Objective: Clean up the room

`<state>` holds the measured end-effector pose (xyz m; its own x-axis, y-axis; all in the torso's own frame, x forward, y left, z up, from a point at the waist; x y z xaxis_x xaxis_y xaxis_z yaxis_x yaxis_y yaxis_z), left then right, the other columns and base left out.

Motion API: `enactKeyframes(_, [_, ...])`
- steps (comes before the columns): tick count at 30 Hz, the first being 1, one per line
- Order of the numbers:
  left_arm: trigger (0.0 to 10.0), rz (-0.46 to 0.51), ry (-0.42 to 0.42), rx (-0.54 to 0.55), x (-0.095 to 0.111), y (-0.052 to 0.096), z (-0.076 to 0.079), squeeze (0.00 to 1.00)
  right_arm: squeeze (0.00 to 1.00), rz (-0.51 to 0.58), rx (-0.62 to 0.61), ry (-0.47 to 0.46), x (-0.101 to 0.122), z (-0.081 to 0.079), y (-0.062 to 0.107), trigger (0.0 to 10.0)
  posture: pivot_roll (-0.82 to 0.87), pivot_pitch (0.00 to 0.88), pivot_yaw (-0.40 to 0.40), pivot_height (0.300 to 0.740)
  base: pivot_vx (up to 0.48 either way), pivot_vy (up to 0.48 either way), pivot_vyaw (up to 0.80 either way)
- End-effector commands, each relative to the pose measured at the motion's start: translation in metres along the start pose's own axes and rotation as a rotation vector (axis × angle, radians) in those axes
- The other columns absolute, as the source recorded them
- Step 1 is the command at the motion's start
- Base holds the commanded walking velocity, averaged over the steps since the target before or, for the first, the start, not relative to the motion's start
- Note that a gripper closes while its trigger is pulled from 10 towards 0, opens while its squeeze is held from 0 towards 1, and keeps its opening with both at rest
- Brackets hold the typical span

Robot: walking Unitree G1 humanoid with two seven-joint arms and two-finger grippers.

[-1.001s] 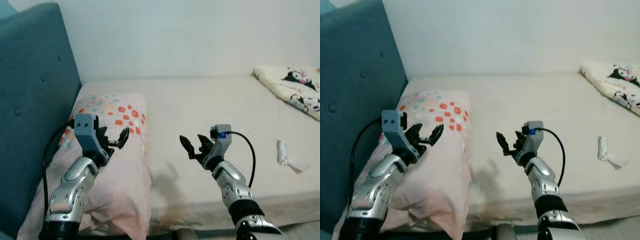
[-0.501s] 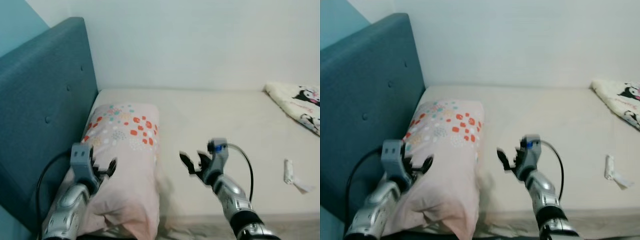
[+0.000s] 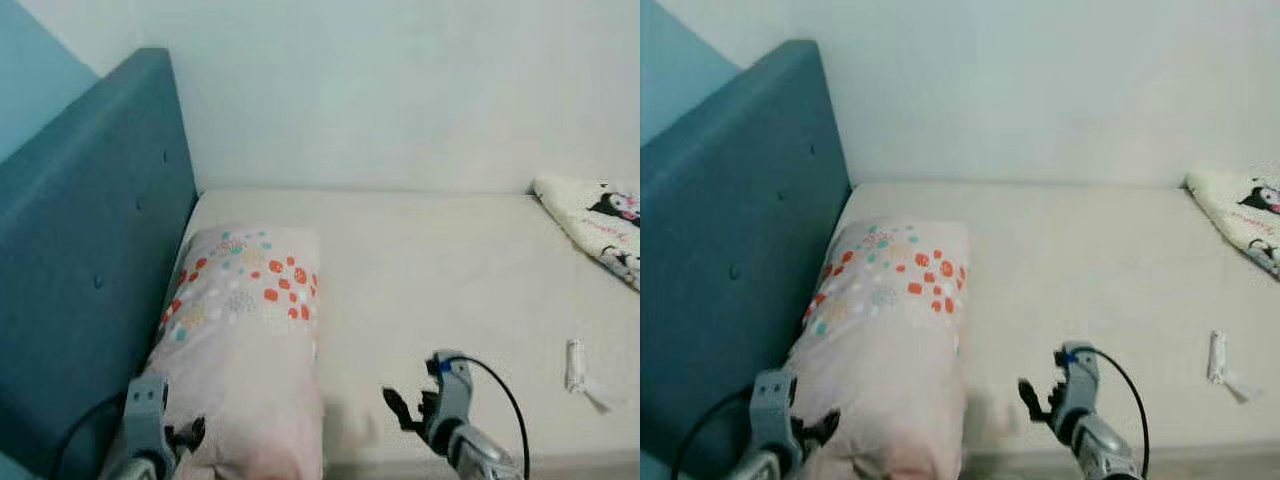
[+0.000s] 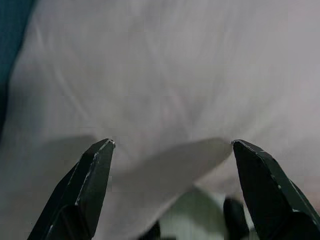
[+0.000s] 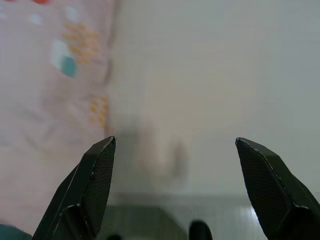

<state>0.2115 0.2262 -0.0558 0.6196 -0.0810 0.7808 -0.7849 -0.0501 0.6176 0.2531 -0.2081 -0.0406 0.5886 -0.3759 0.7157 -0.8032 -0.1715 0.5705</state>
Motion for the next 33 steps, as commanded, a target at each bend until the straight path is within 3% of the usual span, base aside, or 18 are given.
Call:
enactKeyframes(1, [10.0, -0.078, 0.020, 0.032, -0.023, 0.006, -0.001, 0.00, 0.00, -0.054, -0.066, -0.038, -0.018, 0.014, 0.008, 10.0, -0.03, 0.000, -0.074, 0.740, 0.000, 0.000, 0.00])
enactKeyframes(5, [10.0, -0.165, -0.012, 0.036, -0.039, 0.010, 0.001, 0.00, 0.00, -0.090, -0.097, -0.053, -0.030, 0.020, 0.014, 10.0, -0.03, 0.000, -0.077, 0.740, -0.120, 0.000, 0.00])
enactKeyframes(11, [10.0, -0.184, -0.048, 0.053, -0.050, 0.014, 0.002, 0.00, 0.00, -0.116, -0.133, -0.069, -0.040, 0.023, 0.017, 10.0, -0.03, 0.000, -0.072, 0.740, -0.160, 0.000, 0.00])
enactKeyframes(21, [10.0, -0.256, -0.018, 0.026, -0.066, 0.019, 0.008, 0.00, 0.00, -0.158, -0.203, -0.130, -0.061, 0.031, 0.027, 10.0, -0.03, 0.000, -0.072, 0.740, 0.000, 0.000, 0.00])
enactKeyframes(29, [10.0, -0.323, -0.048, 0.033, -0.073, 0.021, 0.008, 0.00, 0.00, -0.164, -0.234, -0.160, -0.069, 0.032, 0.030, 10.0, -0.04, 0.000, -0.062, 0.740, 0.000, -0.361, 0.00])
enactKeyframes(33, [10.0, -0.341, -0.069, 0.012, -0.075, 0.021, 0.012, 0.00, 0.00, -0.158, -0.236, -0.180, -0.072, 0.033, 0.032, 10.0, -0.04, 0.000, -0.061, 0.740, 0.000, -0.471, 0.79])
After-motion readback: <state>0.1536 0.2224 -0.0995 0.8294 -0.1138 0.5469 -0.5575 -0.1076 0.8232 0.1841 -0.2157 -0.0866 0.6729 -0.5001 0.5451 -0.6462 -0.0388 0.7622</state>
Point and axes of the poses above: a point about 5 cm out from each wrist's last joint towards the gripper, its own y axis pointing back from the gripper into the wrist, its own x axis along the axis of the wrist's last joint, z = x × y, the point moved 1 cm from there along -y, pointing out of the wrist towards the gripper, and after that the axes turned 13 degrees about -y, right-handed, at the moved point
